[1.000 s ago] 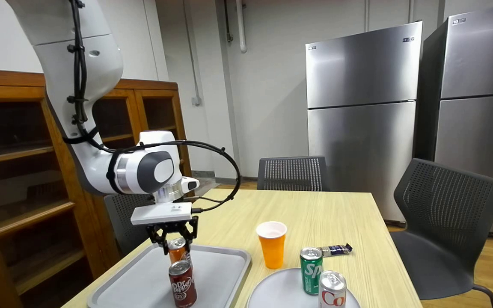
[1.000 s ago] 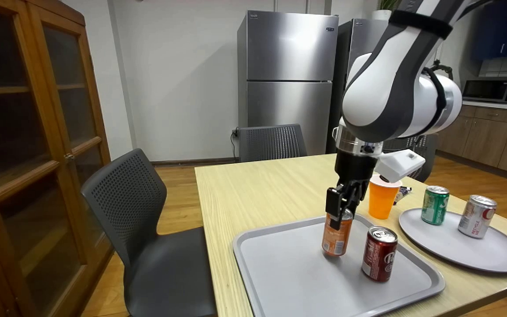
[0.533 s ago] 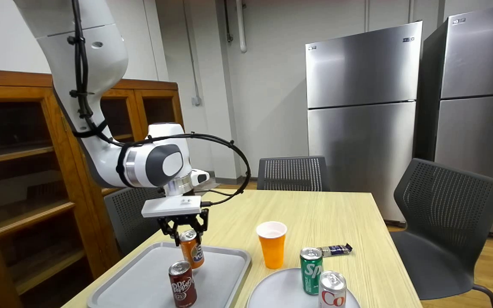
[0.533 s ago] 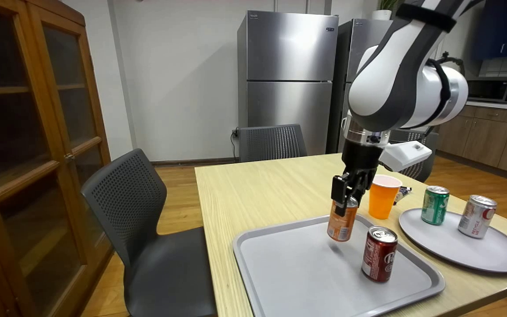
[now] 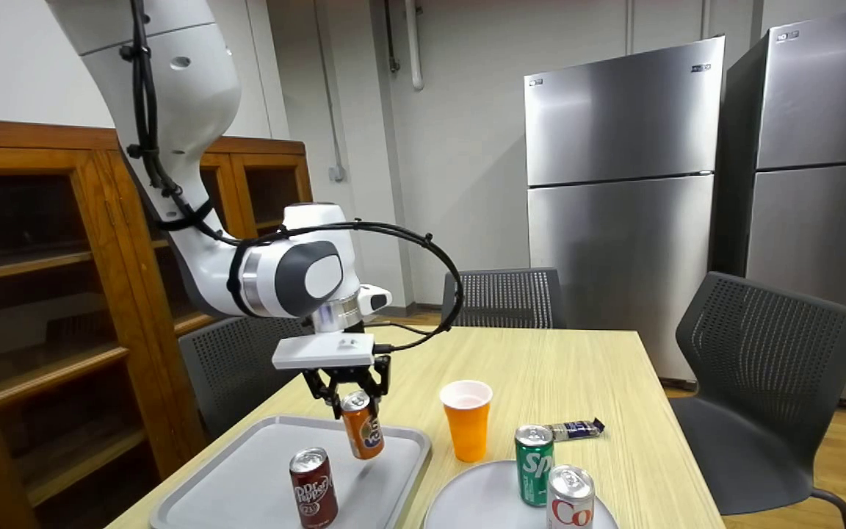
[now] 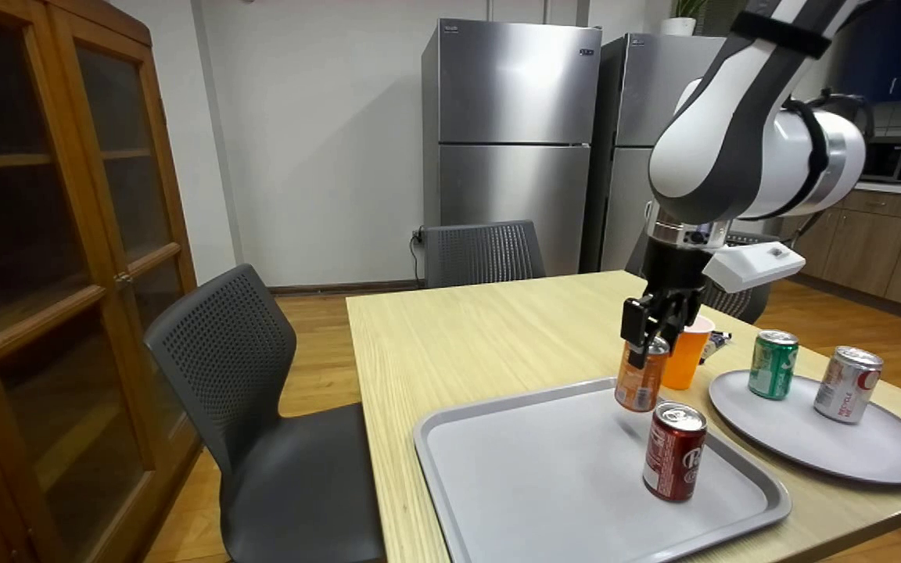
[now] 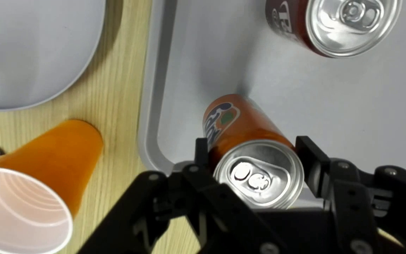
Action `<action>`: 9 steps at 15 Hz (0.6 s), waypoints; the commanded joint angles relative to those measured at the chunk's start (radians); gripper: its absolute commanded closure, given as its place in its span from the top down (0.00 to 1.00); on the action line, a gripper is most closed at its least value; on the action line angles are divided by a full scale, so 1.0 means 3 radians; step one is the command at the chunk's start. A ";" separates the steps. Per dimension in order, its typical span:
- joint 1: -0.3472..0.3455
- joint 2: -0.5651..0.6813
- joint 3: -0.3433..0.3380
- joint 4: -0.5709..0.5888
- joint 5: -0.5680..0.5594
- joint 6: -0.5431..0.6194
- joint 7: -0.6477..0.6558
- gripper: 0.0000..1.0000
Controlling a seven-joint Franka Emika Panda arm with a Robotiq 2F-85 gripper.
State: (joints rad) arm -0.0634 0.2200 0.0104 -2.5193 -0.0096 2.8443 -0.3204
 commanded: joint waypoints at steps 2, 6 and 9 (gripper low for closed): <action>-0.0052 -0.0148 -0.0167 -0.0040 -0.0123 -0.0037 0.0153 0.38; -0.0054 -0.0149 -0.0337 -0.0037 -0.0214 -0.0060 0.0235 0.38; -0.0048 -0.0127 -0.0467 -0.0025 -0.0341 -0.0071 0.0354 0.38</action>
State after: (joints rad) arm -0.0690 0.2129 -0.1076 -2.5196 -0.0585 2.8432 -0.2737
